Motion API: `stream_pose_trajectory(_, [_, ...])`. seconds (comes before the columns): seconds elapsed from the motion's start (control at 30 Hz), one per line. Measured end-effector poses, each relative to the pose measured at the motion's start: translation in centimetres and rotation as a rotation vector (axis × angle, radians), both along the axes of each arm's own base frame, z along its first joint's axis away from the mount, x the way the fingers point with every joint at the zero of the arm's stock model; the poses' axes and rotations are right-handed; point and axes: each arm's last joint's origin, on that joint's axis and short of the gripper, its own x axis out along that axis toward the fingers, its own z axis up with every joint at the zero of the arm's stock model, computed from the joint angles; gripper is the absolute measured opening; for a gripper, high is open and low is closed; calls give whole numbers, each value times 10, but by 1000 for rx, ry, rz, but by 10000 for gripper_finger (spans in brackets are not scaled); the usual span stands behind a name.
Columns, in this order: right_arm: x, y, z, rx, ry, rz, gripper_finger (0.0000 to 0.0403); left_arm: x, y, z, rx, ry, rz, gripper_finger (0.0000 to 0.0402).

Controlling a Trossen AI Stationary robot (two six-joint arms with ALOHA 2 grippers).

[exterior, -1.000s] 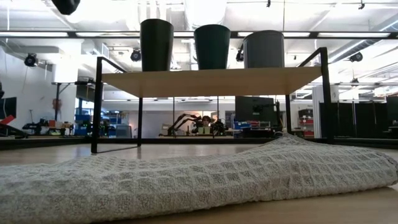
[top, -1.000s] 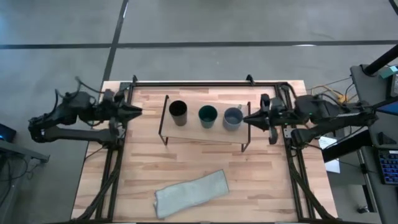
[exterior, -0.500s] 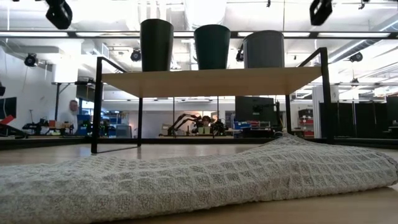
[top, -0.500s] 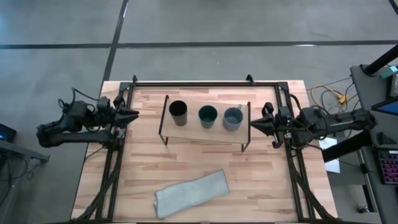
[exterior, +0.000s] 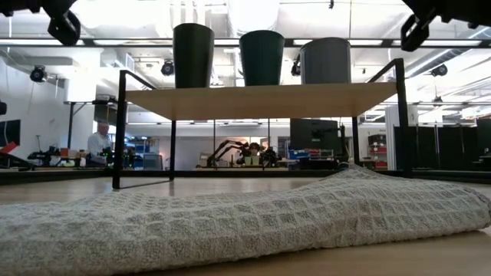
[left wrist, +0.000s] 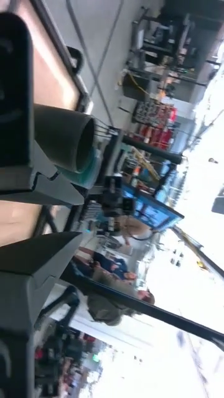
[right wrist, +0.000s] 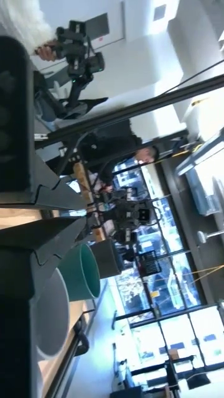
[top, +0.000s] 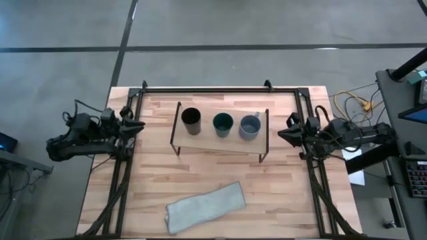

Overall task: Stack small to large cups/mugs on shelf
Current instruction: Return to home position

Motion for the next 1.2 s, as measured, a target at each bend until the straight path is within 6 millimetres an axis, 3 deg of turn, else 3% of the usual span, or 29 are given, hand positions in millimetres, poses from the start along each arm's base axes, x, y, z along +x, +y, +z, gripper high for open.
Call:
stream_pose_trajectory(0.57, [-18, -3, -36, 16, -85, -10, 22, 9, 1, -11, 24, -6, 9, 66])
stream_pose_trajectory(0.83, [-14, -3, -52, 45, -90, -21, 22, 24, 2, -32, 22, -52, 5, 66])
stream_pose_trajectory(1.2, [-14, -3, -54, 41, -96, -22, 22, 42, 2, -74, -49, -83, -37, 66])
